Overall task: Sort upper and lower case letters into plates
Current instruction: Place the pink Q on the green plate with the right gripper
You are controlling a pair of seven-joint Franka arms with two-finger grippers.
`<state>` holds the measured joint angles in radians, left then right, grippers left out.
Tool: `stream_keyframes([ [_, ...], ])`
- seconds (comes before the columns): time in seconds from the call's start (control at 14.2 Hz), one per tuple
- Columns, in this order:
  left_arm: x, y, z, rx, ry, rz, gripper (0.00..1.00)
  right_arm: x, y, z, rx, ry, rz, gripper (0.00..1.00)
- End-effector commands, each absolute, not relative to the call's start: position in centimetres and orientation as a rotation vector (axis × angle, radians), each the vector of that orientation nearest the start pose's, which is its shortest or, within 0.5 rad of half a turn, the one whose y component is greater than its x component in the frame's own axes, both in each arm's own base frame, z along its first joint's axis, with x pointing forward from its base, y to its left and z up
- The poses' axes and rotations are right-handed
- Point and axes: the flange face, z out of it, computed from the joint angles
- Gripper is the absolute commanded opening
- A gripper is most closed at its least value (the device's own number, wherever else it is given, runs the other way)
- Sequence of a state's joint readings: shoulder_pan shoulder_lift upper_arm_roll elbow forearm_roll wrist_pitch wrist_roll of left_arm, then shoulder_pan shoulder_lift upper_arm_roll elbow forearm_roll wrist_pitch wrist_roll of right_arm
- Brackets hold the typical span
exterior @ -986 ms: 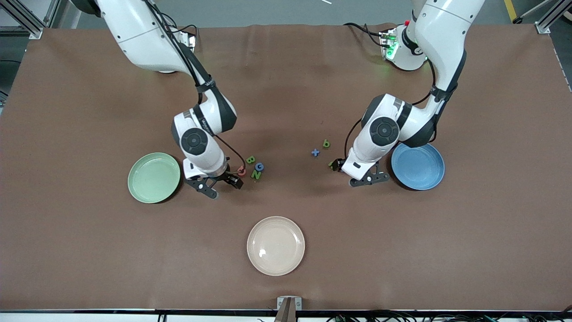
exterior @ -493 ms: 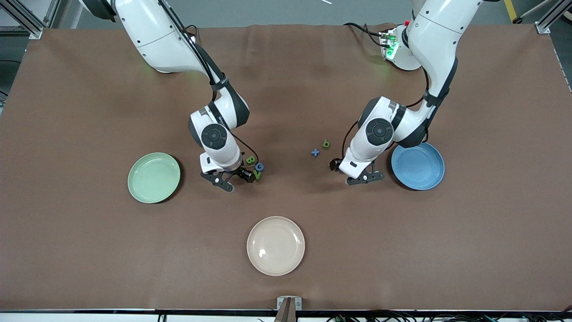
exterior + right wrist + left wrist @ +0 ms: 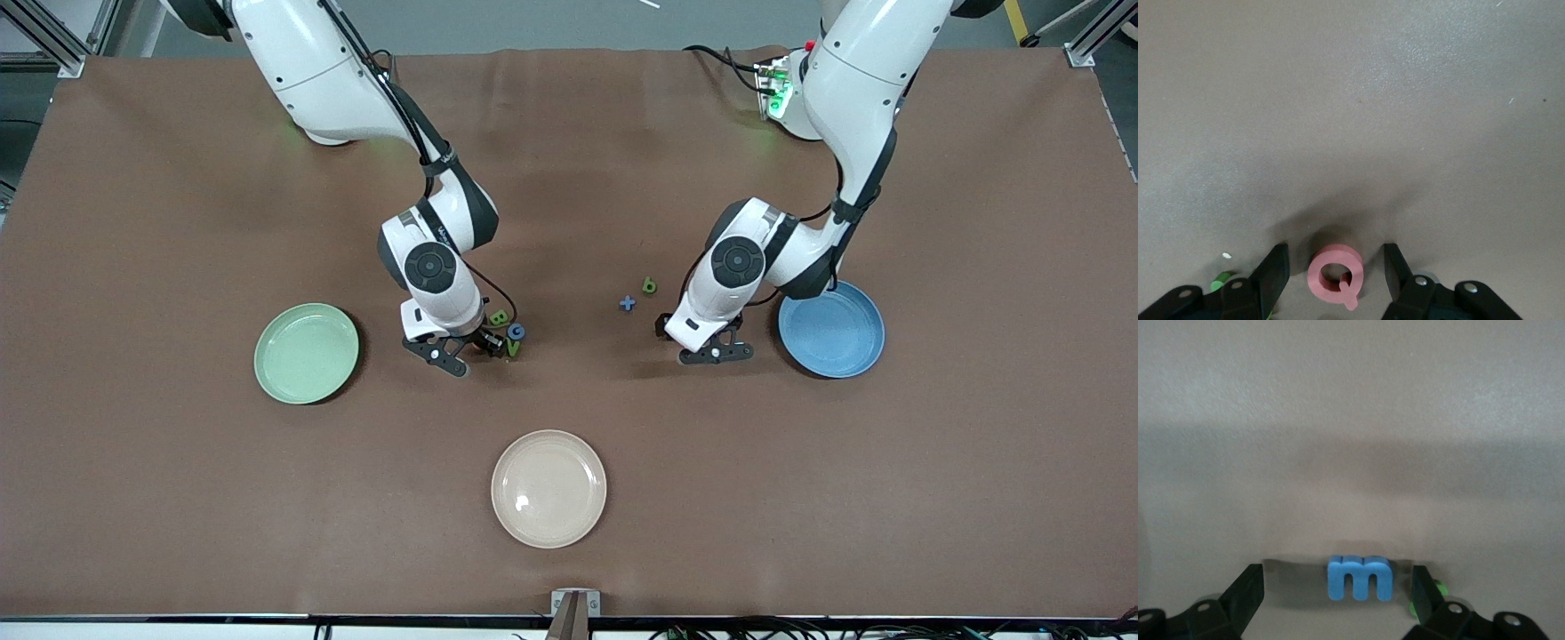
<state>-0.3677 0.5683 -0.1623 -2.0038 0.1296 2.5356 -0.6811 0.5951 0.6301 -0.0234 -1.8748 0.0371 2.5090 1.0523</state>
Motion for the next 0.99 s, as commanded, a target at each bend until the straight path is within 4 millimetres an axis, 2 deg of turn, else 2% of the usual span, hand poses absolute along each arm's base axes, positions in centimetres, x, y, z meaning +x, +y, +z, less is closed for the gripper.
stream_keyframes([
  [0.0, 52.1, -30.2, 18.0, -3.135, -0.064, 0.011, 0.98, 51.1, 34.3, 16.2, -3.063, 0.794, 0.049, 0.42],
  [0.07, 52.0, -30.2, 17.7, -3.133, -0.059, 0.017, 0.98, 50.9, 34.1, 16.4, -3.063, 0.797, 0.052, 0.30],
  [0.14, 52.0, -30.1, 17.4, -3.131, -0.061, 0.023, 0.98, 50.8, 34.1, 16.8, -3.062, 0.797, 0.050, 0.11],
  [0.21, 52.0, -30.2, 17.4, -3.131, -0.057, 0.023, 0.98, 51.1, 33.8, 17.5, -3.057, 0.805, 0.050, 0.01],
  [0.35, 51.9, -30.1, 17.3, -3.130, -0.059, 0.026, 0.98, 52.3, 32.8, 20.1, -3.047, 0.794, 0.029, 0.00],
  [0.56, 51.7, -30.3, 17.1, -3.129, -0.054, 0.032, 0.97, 55.4, 26.8, 24.3, -3.080, 0.676, 0.063, 0.00],
  [0.7, 51.6, -30.1, 16.9, -3.125, -0.053, 0.037, 0.91, 56.9, 21.8, 27.1, -3.105, 0.565, 0.102, 0.00],
  [0.92, 51.5, -30.1, 16.9, -3.125, -0.055, 0.040, 0.82, 58.1, 13.2, 29.2, -3.128, 0.369, 0.169, 0.00],
])
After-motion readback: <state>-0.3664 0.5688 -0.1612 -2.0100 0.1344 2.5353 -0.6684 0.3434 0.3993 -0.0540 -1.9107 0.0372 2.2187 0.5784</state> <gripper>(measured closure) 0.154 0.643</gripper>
